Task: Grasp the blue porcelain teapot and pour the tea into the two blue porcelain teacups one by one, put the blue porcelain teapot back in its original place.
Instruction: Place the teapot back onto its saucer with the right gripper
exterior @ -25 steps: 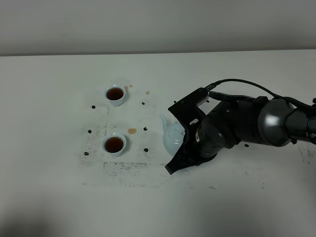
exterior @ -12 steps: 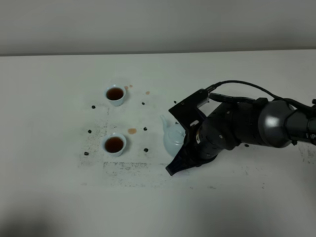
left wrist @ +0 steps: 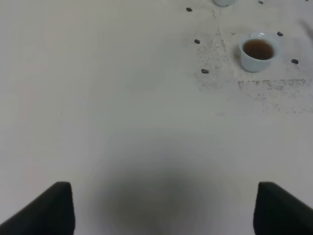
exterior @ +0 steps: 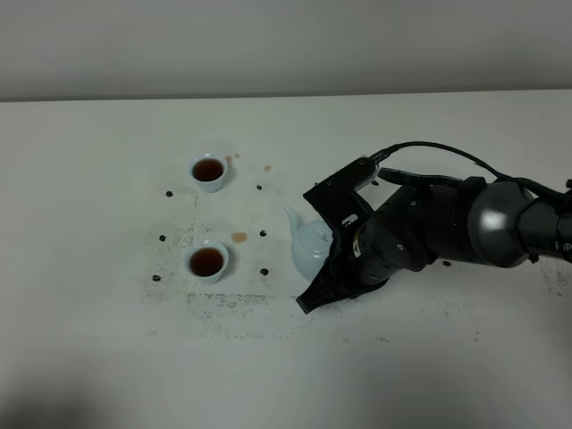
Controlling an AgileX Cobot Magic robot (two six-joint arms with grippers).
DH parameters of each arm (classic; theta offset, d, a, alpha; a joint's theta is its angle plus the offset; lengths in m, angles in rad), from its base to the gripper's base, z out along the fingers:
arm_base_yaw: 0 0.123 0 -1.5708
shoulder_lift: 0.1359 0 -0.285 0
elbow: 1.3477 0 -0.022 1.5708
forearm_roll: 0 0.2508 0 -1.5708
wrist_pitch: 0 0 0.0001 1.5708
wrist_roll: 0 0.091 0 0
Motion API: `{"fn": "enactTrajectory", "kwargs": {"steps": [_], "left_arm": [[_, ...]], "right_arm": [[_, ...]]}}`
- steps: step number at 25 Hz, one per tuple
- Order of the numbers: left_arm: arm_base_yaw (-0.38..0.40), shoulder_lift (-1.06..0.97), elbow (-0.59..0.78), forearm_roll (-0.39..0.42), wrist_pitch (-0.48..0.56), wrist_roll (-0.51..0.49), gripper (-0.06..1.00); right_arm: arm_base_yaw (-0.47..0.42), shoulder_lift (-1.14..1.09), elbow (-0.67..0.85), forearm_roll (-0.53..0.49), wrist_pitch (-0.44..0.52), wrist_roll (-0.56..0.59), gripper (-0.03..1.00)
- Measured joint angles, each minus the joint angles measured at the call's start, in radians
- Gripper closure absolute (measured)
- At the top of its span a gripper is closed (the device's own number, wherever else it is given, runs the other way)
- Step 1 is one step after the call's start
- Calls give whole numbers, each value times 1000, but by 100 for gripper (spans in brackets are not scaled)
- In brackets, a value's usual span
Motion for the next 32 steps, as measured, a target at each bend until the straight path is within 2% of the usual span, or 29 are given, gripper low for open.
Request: {"fn": "enactTrajectory", "kwargs": {"steps": [8,14,24,32], "left_arm": [[0,0,0,0,0,0,19],[0,0,0,0,0,0,19],[0,0,0,0,0,-1,19],[0,0,0,0,0,-1,19]], "right_arm": [[0,0,0,1,1,0,66],[0,0,0,3,14,0,59],[9,-43,0,11,62,0,58],[34,-137,0,29,201,0,58]]}}
